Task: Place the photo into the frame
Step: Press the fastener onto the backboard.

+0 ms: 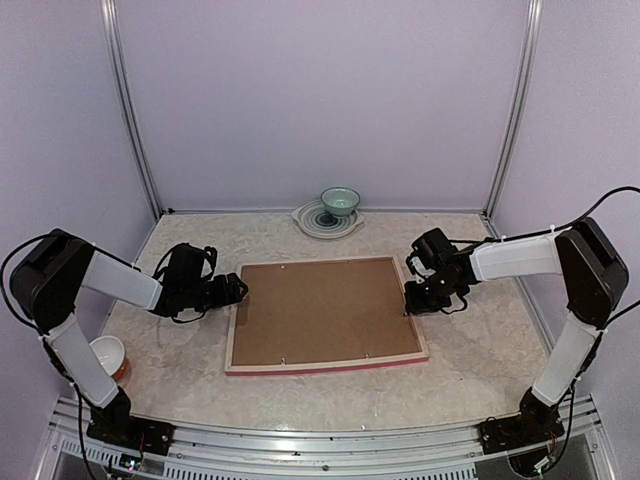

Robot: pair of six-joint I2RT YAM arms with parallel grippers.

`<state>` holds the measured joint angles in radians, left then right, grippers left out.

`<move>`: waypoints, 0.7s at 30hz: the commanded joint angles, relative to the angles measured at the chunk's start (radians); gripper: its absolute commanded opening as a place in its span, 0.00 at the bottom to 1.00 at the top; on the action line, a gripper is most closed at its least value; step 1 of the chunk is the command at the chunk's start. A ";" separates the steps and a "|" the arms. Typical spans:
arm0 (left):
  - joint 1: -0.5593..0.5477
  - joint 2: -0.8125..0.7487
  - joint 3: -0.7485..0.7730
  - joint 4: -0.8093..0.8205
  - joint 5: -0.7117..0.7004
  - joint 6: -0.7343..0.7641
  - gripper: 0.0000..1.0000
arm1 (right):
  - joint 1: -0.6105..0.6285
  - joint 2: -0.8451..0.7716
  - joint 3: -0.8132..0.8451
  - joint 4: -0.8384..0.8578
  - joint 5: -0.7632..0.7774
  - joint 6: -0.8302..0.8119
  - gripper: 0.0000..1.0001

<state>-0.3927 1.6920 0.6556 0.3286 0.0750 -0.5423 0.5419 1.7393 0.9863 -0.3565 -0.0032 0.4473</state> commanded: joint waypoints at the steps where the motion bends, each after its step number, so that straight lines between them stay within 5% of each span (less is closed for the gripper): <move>1: 0.010 0.018 0.004 -0.027 0.017 -0.008 0.85 | 0.012 0.022 0.003 -0.056 -0.018 -0.010 0.18; 10: 0.010 0.011 -0.002 -0.017 0.022 -0.011 0.85 | 0.012 -0.007 0.029 -0.076 -0.004 -0.006 0.38; 21: 0.009 0.010 -0.004 -0.016 0.025 -0.011 0.85 | 0.012 0.002 0.036 -0.073 0.023 0.004 0.40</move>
<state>-0.3912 1.6920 0.6556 0.3290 0.0792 -0.5453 0.5434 1.7393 1.0054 -0.4076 -0.0021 0.4404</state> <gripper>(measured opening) 0.850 0.388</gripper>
